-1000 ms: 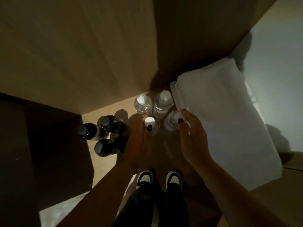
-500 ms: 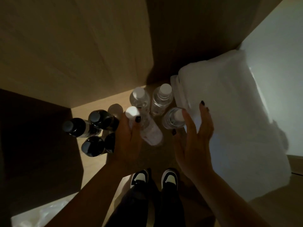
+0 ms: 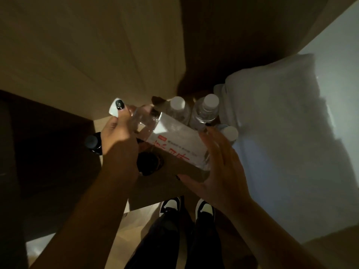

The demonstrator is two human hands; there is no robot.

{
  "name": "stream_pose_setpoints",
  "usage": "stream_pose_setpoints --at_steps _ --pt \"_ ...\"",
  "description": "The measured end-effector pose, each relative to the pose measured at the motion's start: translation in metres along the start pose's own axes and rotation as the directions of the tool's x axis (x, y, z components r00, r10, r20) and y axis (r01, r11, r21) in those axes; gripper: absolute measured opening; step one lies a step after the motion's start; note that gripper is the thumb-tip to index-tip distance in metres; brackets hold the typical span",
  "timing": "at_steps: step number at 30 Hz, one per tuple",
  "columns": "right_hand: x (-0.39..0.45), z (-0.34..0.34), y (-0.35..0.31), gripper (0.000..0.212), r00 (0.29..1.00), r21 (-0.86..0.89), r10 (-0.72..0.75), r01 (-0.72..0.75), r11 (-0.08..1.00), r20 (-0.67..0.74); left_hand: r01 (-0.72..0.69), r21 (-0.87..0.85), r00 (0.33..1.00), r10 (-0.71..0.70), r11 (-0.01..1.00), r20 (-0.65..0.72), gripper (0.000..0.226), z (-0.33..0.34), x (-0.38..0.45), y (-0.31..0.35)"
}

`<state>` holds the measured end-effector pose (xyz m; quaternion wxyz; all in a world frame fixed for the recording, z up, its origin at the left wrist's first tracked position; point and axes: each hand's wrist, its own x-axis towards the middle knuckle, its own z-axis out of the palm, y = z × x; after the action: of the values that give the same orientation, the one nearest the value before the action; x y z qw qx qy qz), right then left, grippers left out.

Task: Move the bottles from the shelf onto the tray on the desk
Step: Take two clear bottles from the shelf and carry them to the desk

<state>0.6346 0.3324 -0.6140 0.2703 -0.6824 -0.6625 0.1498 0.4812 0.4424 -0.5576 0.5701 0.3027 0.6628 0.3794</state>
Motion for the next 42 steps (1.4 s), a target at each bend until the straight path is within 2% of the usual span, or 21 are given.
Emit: stream_pose_setpoints --at_steps 3,7,9,12,14,16,20,22,24,25,29,30,31,32,33,34,35,36,38,42 --pt "0.009 0.004 0.002 0.082 0.997 -0.026 -0.025 0.024 0.999 -0.067 0.185 -0.042 0.983 -0.185 0.982 -0.002 0.039 -0.008 0.007 0.010" --pt "0.018 -0.003 0.002 0.068 1.000 0.089 -0.006 0.006 0.996 0.007 0.193 -0.063 0.981 -0.192 0.979 0.023 0.038 -0.019 0.005 0.013" --pt "0.017 -0.008 -0.005 0.069 0.996 0.219 0.073 -0.083 0.972 0.053 0.187 -0.102 0.982 -0.185 0.977 0.030 0.036 -0.023 0.000 0.011" --pt "0.012 -0.014 -0.025 0.070 0.945 0.422 0.297 -0.327 0.845 0.137 0.195 -0.240 0.981 -0.192 0.951 0.037 0.041 -0.021 -0.007 0.004" --pt "0.008 -0.018 -0.039 0.067 0.894 0.518 0.401 -0.444 0.731 0.199 0.230 -0.303 0.973 -0.211 0.925 0.093 0.051 -0.015 -0.011 0.001" --pt "0.003 -0.019 -0.051 0.067 0.850 0.564 0.458 -0.519 0.643 0.260 0.263 -0.304 0.962 -0.223 0.916 0.160 0.058 -0.006 -0.013 -0.004" --pt "-0.007 -0.011 -0.067 0.072 0.757 0.610 0.538 -0.635 0.473 0.371 0.364 -0.429 0.928 -0.283 0.827 0.242 0.055 0.011 -0.016 -0.011" --pt "-0.010 -0.005 -0.069 0.073 0.713 0.612 0.564 -0.679 0.406 0.416 0.382 -0.432 0.919 -0.288 0.817 0.268 0.058 0.015 -0.015 -0.017" --pt "-0.012 -0.002 -0.068 0.070 0.686 0.609 0.559 -0.707 0.360 0.466 0.336 -0.420 0.935 -0.244 0.843 0.257 0.058 0.015 -0.013 -0.027" --pt "-0.012 -0.003 -0.066 0.067 0.683 0.588 0.534 -0.719 0.371 0.498 0.321 -0.424 0.941 -0.233 0.847 0.247 0.058 0.014 -0.013 -0.031" --pt "0.003 -0.032 -0.050 0.041 0.647 0.454 0.309 -0.732 0.508 0.697 0.387 -0.480 0.916 -0.270 0.788 0.295 0.070 0.003 -0.016 -0.040" --pt "0.006 -0.040 -0.044 0.034 0.694 0.471 0.293 -0.682 0.559 0.658 0.413 -0.473 0.906 -0.298 0.779 0.300 0.075 -0.002 -0.015 -0.043" --pt "0.010 -0.045 -0.037 0.027 0.777 0.489 0.333 -0.606 0.628 0.535 0.444 -0.465 0.893 -0.334 0.766 0.302 0.080 -0.006 -0.014 -0.046" --pt "0.013 -0.050 -0.029 0.022 0.839 0.466 0.413 -0.541 0.700 0.354 0.463 -0.461 0.885 -0.360 0.757 0.296 0.083 -0.010 -0.013 -0.049" --pt "0.017 -0.053 -0.021 0.021 0.868 0.403 0.475 -0.490 0.773 0.145 0.471 -0.465 0.881 -0.379 0.749 0.282 0.083 -0.012 -0.012 -0.051" --pt "0.022 -0.054 -0.014 0.024 0.866 0.338 0.498 -0.458 0.822 -0.038 0.478 -0.475 0.878 -0.398 0.739 0.265 0.080 -0.014 -0.012 -0.053" --pt "0.027 -0.054 -0.007 0.030 0.844 0.305 0.518 -0.460 0.834 -0.142 0.480 -0.483 0.877 -0.413 0.733 0.245 0.076 -0.015 -0.011 -0.054" --pt "0.032 -0.053 0.000 0.040 0.815 0.305 0.554 -0.492 0.816 -0.167 0.475 -0.487 0.879 -0.416 0.733 0.233 0.072 -0.014 -0.012 -0.054" --pt "0.041 -0.043 0.012 0.062 0.773 0.308 0.628 -0.577 0.756 -0.094 0.471 -0.498 0.882 -0.404 0.728 0.245 0.069 -0.011 -0.015 -0.053" --pt "0.049 -0.016 0.021 0.075 0.775 0.259 0.629 -0.621 0.740 0.058 0.472 -0.574 0.881 -0.364 0.669 0.301 0.070 -0.006 -0.016 -0.051"
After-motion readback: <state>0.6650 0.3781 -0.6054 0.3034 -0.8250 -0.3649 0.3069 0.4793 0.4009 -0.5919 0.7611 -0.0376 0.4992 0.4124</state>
